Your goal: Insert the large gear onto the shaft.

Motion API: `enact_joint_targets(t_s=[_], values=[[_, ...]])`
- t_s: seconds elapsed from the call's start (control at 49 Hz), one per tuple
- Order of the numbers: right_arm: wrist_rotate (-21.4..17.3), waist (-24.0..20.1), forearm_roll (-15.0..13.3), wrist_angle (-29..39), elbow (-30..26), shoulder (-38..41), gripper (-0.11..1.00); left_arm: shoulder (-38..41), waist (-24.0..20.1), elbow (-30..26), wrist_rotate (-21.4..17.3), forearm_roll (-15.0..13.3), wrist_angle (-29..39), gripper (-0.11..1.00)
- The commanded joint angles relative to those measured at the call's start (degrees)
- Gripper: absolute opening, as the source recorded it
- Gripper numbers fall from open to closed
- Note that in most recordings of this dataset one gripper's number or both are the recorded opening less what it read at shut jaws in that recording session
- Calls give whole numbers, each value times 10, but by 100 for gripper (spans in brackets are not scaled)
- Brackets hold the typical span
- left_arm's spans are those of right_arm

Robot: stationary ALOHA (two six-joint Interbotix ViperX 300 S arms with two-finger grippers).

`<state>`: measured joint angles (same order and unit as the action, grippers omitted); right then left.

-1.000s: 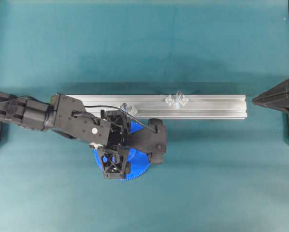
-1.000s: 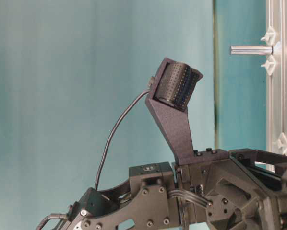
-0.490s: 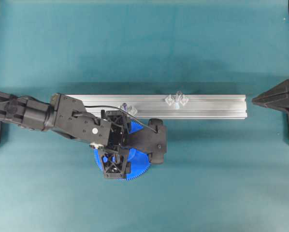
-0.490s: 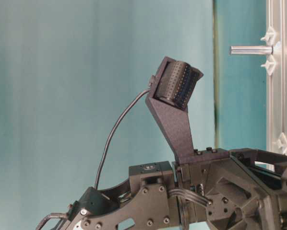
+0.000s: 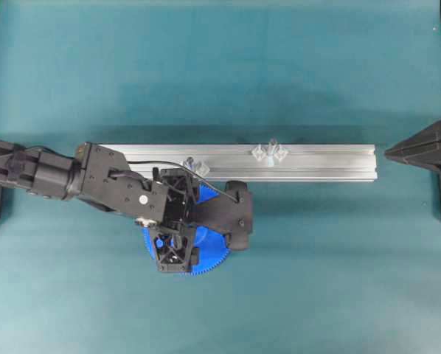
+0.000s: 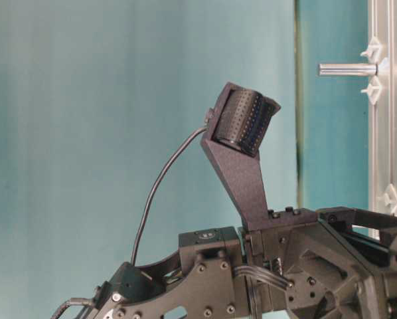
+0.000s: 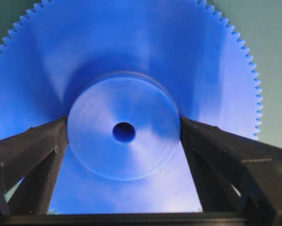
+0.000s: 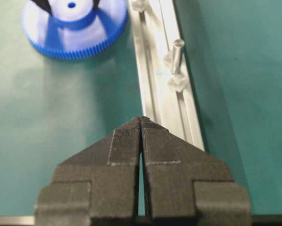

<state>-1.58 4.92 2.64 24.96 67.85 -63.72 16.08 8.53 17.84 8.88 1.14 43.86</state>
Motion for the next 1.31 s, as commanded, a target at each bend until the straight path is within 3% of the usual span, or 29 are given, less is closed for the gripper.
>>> enact_joint_targets(t_s=[0.0, 0.122, 0.776, 1.082, 1.286], values=[[-5, 2, 1, -4, -6, 4, 1, 2, 5, 2, 3, -1, 5, 92], [-5, 2, 1, -4, -6, 4, 1, -2, 5, -1, 3, -1, 9, 76], [-5, 2, 1, -4, -7, 4, 1, -4, 5, -8, 2, -2, 12, 76], [-5, 2, 1, -4, -6, 4, 1, -25, 5, -36, 3, -2, 15, 76], [-5, 2, 1, -4, -5, 4, 1, -25, 5, -70, 0, -1, 72, 76]])
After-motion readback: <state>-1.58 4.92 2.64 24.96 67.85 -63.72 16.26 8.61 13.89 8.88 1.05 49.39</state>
